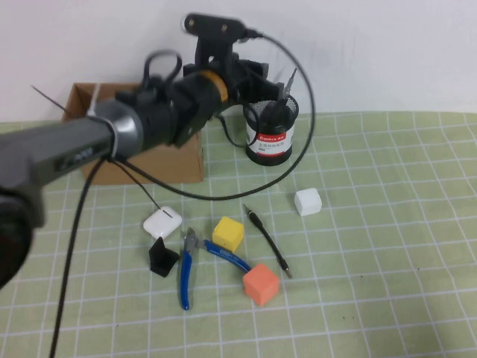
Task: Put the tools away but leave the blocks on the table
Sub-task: Place the picked object into the round holder, then pick up the pliers from the table
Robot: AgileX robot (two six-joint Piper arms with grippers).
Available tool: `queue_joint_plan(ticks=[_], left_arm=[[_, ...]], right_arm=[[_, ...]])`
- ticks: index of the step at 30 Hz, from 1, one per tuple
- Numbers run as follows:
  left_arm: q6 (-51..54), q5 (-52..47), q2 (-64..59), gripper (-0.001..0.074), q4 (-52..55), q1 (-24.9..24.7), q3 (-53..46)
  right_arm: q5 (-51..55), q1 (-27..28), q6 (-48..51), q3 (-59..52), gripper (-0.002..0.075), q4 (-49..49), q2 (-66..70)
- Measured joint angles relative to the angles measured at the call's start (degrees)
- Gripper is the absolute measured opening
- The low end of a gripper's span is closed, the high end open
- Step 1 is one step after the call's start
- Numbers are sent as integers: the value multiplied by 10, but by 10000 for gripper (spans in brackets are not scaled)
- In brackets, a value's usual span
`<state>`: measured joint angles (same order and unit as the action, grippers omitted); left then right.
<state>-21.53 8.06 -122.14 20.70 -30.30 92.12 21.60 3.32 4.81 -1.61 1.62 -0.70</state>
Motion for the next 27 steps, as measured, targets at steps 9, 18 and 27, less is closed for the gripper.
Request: queue_joint_plan(ticks=[9, 18, 27], left_arm=[[25, -481, 103, 8, -29, -79, 0], [107, -732, 114, -1, -147, -109, -4], [174, -625, 126, 99, -194, -113, -147]], right_arm=[[0, 0, 0, 0, -9, 0, 0], [0, 0, 0, 0, -9, 0, 0], [0, 0, 0, 0, -9, 0, 0]])
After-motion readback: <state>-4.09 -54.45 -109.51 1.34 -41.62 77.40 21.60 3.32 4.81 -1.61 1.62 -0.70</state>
